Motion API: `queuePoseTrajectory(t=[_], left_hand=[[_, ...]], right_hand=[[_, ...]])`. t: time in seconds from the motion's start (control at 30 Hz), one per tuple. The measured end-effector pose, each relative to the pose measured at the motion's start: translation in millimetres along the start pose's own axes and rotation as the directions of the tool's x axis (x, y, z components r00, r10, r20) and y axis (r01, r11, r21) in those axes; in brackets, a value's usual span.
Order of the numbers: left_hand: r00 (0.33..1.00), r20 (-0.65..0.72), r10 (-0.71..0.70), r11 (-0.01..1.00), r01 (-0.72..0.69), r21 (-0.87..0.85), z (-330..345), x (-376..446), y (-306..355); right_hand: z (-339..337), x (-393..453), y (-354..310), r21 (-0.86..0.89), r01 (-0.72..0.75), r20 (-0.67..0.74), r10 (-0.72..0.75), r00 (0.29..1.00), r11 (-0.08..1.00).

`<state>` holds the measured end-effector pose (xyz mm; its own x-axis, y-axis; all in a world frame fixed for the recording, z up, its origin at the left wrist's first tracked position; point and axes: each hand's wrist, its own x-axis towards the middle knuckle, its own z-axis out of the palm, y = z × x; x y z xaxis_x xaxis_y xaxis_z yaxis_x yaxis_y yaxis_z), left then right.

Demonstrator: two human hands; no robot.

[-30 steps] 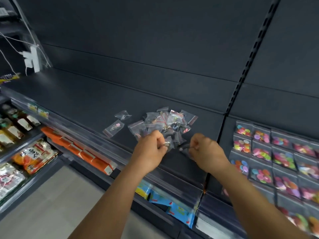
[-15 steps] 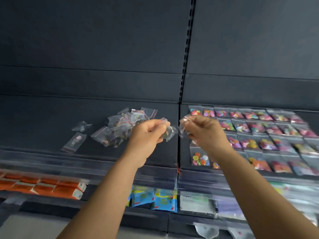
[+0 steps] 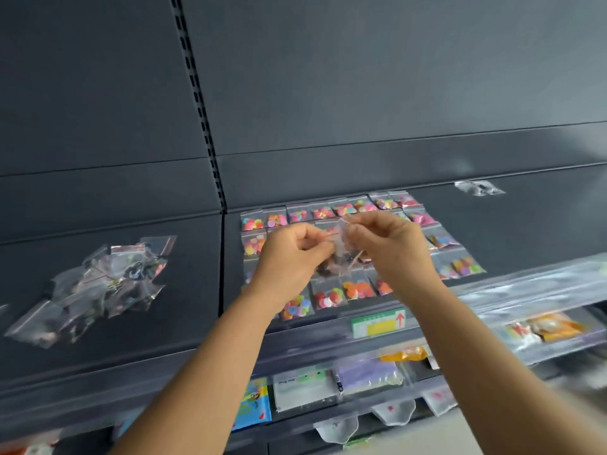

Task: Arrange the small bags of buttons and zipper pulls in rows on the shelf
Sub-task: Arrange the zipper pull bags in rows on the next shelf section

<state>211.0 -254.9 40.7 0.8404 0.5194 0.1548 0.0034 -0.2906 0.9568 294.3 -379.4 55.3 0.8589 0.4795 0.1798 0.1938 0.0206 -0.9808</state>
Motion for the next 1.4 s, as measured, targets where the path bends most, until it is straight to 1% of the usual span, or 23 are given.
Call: queuePoseTrajectory(t=[0.07,0.13,0.2,0.23,0.3,0.4,0.47,0.53,0.63,0.77,0.83,0.9,1.13,1.23,1.3,1.4], left_hand=[[1.000,-0.025,0.011,1.000,-0.011,-0.018,28.5,6.9,7.1],[1.000,-0.026,0.012,1.000,-0.012,-0.028,58.5,13.2,15.2],[1.000,0.005,-0.009,0.998,0.009,-0.062,91.9,19.1,23.9],[0.999,0.029,-0.028,0.995,0.031,-0.090,109.1,21.5,28.9],[0.996,0.067,-0.066,0.986,0.075,-0.149,143.2,27.4,38.1],[0.992,0.087,-0.086,0.985,0.098,-0.143,189.0,37.8,49.4],[0.994,0.081,-0.076,0.989,0.086,-0.124,216.0,43.7,55.6],[0.997,0.061,-0.047,0.994,0.053,-0.095,240.2,48.5,62.1],[0.999,0.039,0.010,0.999,-0.008,-0.050,273.5,55.9,72.1],[0.998,-0.001,0.066,0.998,-0.066,-0.018,305.9,71.0,79.5],[0.998,0.000,0.061,0.998,-0.061,-0.031,319.3,82.2,80.2],[0.999,0.017,0.031,0.998,-0.030,-0.049,331.3,94.9,79.5],[0.996,0.091,0.014,0.998,-0.008,-0.062,353.8,146.9,75.2],[0.994,0.108,0.002,0.998,0.005,-0.063,357.7,169.3,73.1],[0.992,0.127,-0.005,0.999,0.011,-0.051,360.3,182.0,70.6],[0.994,0.105,-0.012,0.999,0.017,-0.041,364.1,199.0,65.9]], right_hand=[[-29.7,4.5,3.9,0.027,-0.043,-0.043,0.045,0.998,0.999],[-60.7,8.9,8.2,0.026,-0.116,-0.036,0.117,0.992,0.993],[-93.3,13.6,12.9,0.050,-0.157,-0.025,0.158,0.987,0.986],[-110.6,16.7,15.2,0.051,-0.161,-0.043,0.163,0.986,0.986],[-146.6,23.0,19.8,0.001,-0.151,-0.097,0.150,0.984,0.989],[-198.6,34.3,25.9,-0.088,-0.126,-0.141,0.113,0.983,0.988],[-228.1,40.8,29.2,-0.156,-0.109,-0.133,0.088,0.987,0.982],[-251.5,45.3,32.2,-0.231,-0.087,-0.087,0.069,0.994,0.969],[-280.1,52.2,34.9,-0.247,-0.084,-0.063,0.070,0.996,0.965],[-308.0,63.8,40.4,-0.140,-0.130,-0.115,0.115,0.987,0.982],[-318.1,70.4,44.6,-0.054,-0.177,-0.144,0.168,0.975,0.983],[-326.6,77.9,49.1,-0.004,-0.211,-0.166,0.207,0.964,0.978],[-345.2,120.9,60.9,-0.025,-0.197,-0.236,0.186,0.954,0.980],[-350.1,142.2,67.7,-0.084,-0.205,-0.238,0.180,0.954,0.975],[-353.9,153.9,74.0,-0.104,-0.206,-0.268,0.172,0.948,0.973],[-361.6,171.0,83.6,-0.094,-0.205,-0.326,0.165,0.931,0.974]])
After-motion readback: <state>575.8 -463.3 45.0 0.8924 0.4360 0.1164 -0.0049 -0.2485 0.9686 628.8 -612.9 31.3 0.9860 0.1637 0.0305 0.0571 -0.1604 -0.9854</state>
